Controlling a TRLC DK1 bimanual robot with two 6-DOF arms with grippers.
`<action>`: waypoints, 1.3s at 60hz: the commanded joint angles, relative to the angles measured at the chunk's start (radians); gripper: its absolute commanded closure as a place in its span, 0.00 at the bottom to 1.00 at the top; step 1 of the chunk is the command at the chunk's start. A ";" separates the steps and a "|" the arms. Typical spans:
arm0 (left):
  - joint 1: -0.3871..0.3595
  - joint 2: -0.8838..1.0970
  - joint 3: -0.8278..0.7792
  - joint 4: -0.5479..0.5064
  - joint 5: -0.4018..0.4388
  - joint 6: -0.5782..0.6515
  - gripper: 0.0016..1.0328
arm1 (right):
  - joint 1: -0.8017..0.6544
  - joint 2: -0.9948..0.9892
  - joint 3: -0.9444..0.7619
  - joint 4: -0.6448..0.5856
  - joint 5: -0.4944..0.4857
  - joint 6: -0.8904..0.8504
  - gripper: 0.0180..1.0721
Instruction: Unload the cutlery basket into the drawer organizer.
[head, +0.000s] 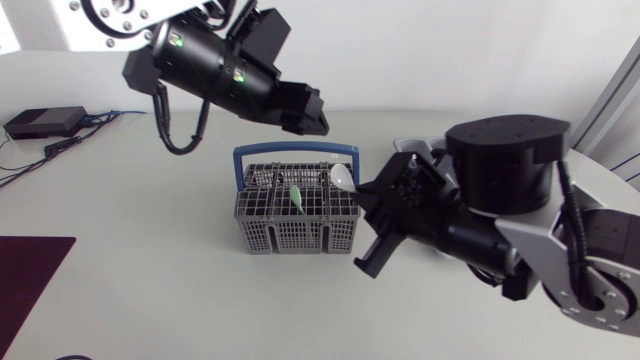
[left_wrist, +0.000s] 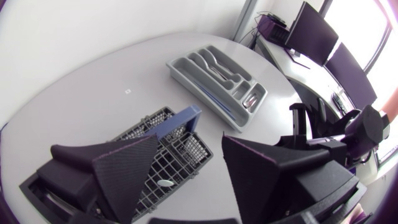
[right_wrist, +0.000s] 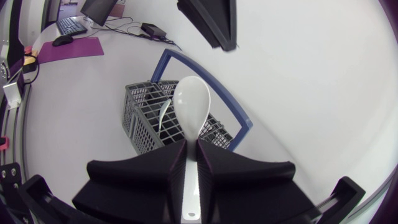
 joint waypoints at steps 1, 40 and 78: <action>0.038 -0.046 0.029 -0.005 0.009 0.003 0.11 | -0.091 -0.065 -0.037 -0.053 -0.090 -0.029 0.94; 0.076 -0.135 -0.174 -0.077 -0.034 0.160 0.11 | -0.871 -0.088 -0.078 -0.430 -0.745 -0.736 0.94; 0.044 -0.129 -0.221 -0.077 -0.068 0.167 0.11 | -1.246 0.502 0.253 -0.571 -0.749 -1.430 0.94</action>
